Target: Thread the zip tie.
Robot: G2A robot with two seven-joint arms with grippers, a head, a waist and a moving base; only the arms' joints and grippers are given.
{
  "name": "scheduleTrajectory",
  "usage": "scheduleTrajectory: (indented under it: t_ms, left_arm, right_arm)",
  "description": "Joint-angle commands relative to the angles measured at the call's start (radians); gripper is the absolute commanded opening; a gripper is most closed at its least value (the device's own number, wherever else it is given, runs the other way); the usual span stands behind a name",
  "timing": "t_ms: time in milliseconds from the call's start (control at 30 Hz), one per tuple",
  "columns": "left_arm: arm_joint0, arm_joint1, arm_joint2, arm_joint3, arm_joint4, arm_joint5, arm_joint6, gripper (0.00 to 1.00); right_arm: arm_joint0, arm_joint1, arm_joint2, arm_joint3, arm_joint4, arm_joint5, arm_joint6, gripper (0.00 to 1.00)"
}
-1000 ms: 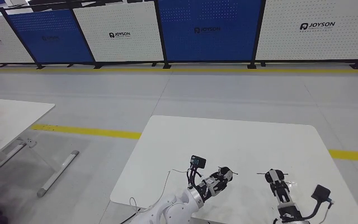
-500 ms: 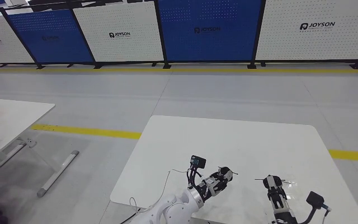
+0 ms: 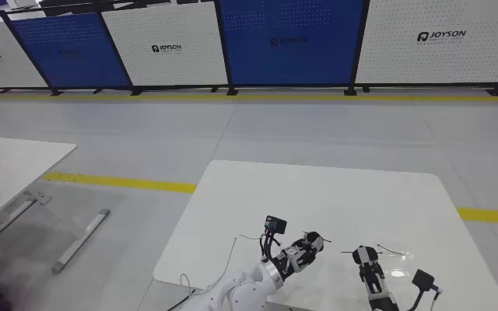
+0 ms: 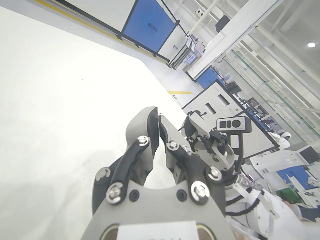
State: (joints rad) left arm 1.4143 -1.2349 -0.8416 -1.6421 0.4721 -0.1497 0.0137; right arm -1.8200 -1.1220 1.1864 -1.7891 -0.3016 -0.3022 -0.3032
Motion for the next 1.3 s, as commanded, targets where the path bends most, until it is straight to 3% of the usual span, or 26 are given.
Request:
scheduleTrajectory:
  t_ms: [0, 267, 533, 667, 933, 1267]
  left_arm:
    - [0.000, 0.000, 0.000, 0.000, 0.000, 0.000, 0.000, 0.00]
    - [0.000, 0.000, 0.000, 0.000, 0.000, 0.000, 0.000, 0.00]
    - [0.000, 0.000, 0.000, 0.000, 0.000, 0.000, 0.000, 0.00]
    - [0.000, 0.000, 0.000, 0.000, 0.000, 0.000, 0.000, 0.00]
    - [0.000, 0.000, 0.000, 0.000, 0.000, 0.000, 0.000, 0.00]
    - [0.000, 0.000, 0.000, 0.000, 0.000, 0.000, 0.000, 0.00]
  right_arm:
    - [-0.001, 0.000, 0.000, -0.001, 0.000, 0.001, 0.001, 0.00]
    - [0.010, -0.007, -0.006, 0.002, 0.024, 0.022, -0.017, 0.00]
    - [0.061, -0.040, -0.090, 0.051, -0.023, 0.083, -0.121, 0.00]
    - [0.070, -0.052, -0.109, 0.059, -0.028, 0.073, -0.175, 0.00]
    - [0.070, -0.052, -0.109, 0.059, -0.028, 0.073, -0.175, 0.00]
    - [0.091, -0.064, -0.085, 0.061, 0.095, 0.098, -0.080, 0.00]
